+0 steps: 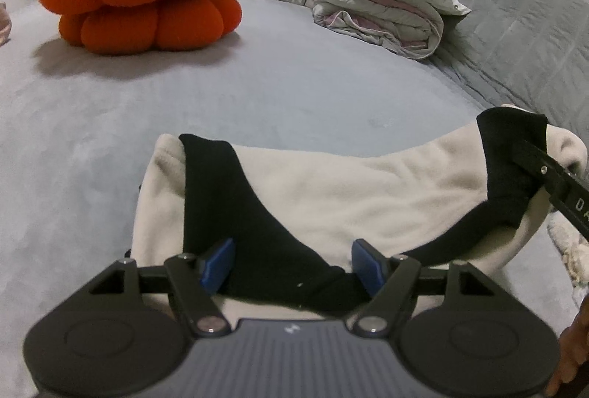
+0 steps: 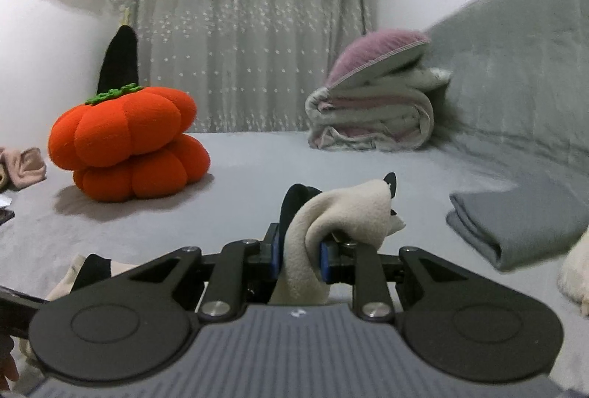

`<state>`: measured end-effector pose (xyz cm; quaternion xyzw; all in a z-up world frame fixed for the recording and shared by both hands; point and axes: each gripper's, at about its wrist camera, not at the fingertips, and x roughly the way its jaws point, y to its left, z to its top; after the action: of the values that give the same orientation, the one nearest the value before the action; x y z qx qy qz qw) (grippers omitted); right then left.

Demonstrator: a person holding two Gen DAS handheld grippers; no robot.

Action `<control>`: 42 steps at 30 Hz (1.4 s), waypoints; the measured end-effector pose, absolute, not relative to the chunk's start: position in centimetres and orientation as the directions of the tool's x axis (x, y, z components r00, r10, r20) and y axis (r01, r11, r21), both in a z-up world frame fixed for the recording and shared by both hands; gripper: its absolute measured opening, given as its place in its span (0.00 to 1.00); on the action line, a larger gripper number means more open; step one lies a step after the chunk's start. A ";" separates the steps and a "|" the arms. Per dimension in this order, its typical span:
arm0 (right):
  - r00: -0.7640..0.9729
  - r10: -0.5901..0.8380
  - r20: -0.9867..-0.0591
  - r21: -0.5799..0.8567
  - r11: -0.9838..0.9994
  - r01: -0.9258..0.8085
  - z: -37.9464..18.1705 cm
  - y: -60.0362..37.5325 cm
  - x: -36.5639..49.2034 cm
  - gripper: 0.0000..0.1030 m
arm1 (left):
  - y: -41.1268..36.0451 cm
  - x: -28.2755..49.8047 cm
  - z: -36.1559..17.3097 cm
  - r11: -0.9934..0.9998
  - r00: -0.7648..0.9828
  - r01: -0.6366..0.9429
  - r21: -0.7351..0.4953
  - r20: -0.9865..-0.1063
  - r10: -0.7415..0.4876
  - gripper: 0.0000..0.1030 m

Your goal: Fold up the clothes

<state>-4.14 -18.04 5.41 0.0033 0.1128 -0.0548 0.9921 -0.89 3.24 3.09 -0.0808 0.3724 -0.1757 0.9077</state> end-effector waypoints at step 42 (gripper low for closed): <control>0.926 0.122 -0.356 -0.602 0.728 -0.327 -0.7 -3.0 -4.6 0.30 | 16.2 0.0 4.4 0.703 0.698 -0.004 -0.711 -0.506 -0.507 0.76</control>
<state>-4.57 -2.98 -0.73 -0.3476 0.1477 0.1224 0.9178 -0.03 16.17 4.36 -0.3557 0.3595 -0.1480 0.8499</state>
